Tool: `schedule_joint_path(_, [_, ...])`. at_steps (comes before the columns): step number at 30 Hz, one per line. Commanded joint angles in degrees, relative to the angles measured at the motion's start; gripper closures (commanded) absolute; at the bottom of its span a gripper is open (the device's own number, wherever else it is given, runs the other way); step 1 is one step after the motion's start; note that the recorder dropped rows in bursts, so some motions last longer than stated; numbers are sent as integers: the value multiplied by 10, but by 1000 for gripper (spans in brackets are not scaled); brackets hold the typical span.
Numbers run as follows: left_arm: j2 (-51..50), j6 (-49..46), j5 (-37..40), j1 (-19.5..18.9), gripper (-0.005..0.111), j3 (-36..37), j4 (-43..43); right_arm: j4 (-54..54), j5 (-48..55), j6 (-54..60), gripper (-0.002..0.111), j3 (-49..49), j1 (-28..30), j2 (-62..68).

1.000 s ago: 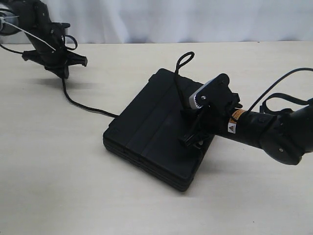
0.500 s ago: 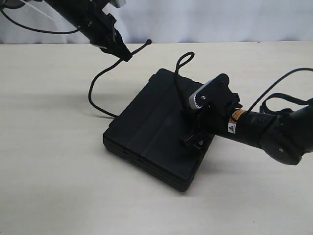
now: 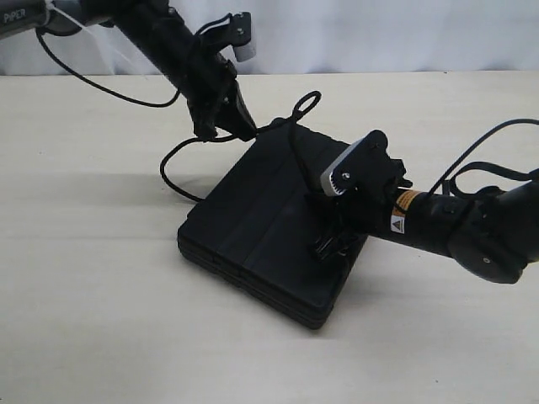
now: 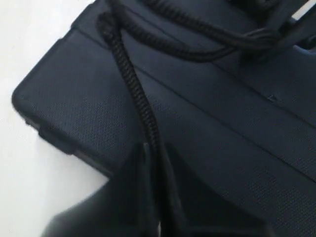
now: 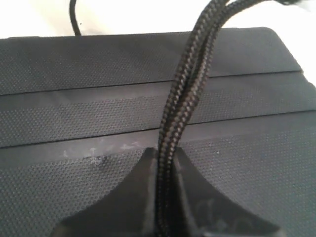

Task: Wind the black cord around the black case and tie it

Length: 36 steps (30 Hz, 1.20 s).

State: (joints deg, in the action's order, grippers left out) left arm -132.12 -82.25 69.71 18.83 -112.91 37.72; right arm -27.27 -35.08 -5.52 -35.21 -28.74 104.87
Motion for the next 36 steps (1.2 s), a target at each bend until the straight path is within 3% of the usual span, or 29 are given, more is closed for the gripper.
schedule_joint_path(1, [13,-37,3,9,107,2,6,-6,-10,-3,104,-2,0,2])
schedule_joint_path(15, [30,-83,3,5,107,2,3,-6,-9,-3,104,-2,0,2])
schedule_joint_path(25, [43,-94,3,-22,107,2,6,-6,-9,-3,104,-2,0,2])
schedule_joint_path(36, [43,-110,3,0,107,2,25,-6,-8,-3,104,-2,0,2])
